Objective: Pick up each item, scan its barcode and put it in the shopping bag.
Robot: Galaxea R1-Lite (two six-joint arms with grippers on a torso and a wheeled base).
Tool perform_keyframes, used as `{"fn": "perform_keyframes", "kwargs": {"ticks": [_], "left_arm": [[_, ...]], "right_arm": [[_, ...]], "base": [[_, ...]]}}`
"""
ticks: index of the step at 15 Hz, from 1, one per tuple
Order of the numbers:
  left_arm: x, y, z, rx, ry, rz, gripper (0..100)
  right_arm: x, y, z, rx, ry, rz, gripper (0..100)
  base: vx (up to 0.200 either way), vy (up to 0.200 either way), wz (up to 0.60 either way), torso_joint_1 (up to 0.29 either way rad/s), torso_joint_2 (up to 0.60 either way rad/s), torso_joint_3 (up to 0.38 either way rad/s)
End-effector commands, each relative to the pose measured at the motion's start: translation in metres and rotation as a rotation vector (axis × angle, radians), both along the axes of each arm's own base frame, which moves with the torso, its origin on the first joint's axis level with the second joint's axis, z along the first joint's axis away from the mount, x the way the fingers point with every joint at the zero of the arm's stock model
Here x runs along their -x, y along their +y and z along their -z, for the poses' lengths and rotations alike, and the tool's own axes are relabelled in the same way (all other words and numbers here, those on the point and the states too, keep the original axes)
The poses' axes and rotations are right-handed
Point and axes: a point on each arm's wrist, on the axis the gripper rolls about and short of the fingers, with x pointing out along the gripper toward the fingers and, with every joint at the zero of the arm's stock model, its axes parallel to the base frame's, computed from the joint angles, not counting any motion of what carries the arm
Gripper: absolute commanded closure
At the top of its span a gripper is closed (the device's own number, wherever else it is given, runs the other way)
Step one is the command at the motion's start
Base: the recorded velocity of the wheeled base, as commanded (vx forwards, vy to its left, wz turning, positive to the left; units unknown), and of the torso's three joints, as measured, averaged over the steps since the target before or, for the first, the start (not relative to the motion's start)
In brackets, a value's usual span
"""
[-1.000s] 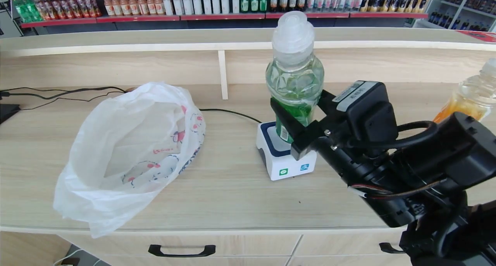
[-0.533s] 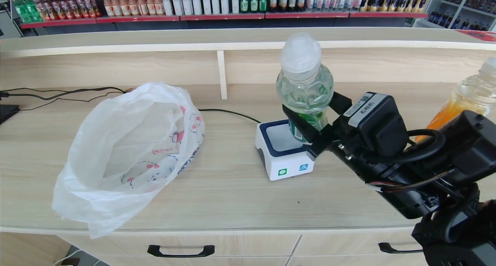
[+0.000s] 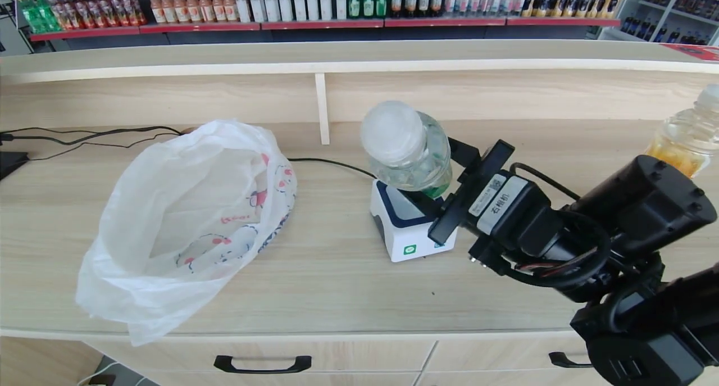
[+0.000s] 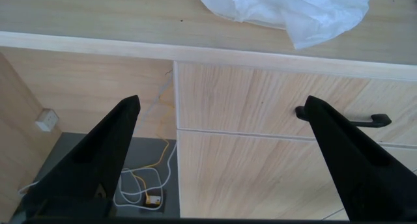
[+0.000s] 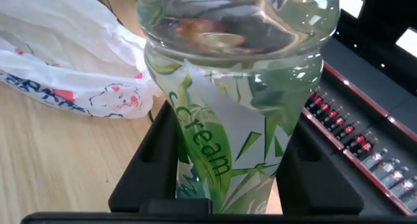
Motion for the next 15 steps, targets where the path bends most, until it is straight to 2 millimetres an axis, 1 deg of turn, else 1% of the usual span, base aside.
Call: {"fn": "perform_keyframes", "kwargs": {"ticks": [1, 3, 4, 6, 12, 15], "left_arm": [[0.000, 0.000, 0.000, 0.001, 0.000, 0.000, 0], [0.000, 0.000, 0.000, 0.001, 0.000, 0.000, 0], [0.000, 0.000, 0.000, 0.001, 0.000, 0.000, 0], [0.000, 0.000, 0.000, 0.001, 0.001, 0.001, 0], [0.000, 0.000, 0.000, 0.000, 0.001, 0.003, 0], [0.000, 0.000, 0.000, 0.000, 0.001, 0.003, 0]], "right_arm": [[-0.008, 0.003, 0.012, 0.061, -0.022, -0.028, 100], [-0.011, 0.005, 0.015, 0.083, -0.040, -0.044, 100], [-0.012, 0.006, 0.012, 0.080, -0.059, -0.044, 100], [-0.021, 0.015, 0.006, 0.079, -0.117, -0.098, 100], [-0.039, -0.003, -0.003, 0.080, -0.167, -0.067, 100], [-0.039, -0.007, -0.005, 0.092, -0.183, -0.087, 100]], "base": [[0.000, 0.000, 0.00, 0.000, 0.00, 0.000], [0.000, 0.000, 0.00, 0.000, 0.00, 0.000], [0.000, 0.000, 0.00, 0.000, 0.00, 0.000], [0.000, 0.000, 0.00, 0.000, 0.00, 0.000], [0.000, 0.000, 0.00, 0.000, 0.00, 0.000], [0.000, 0.000, 0.00, 0.000, 0.00, 0.000]]}}
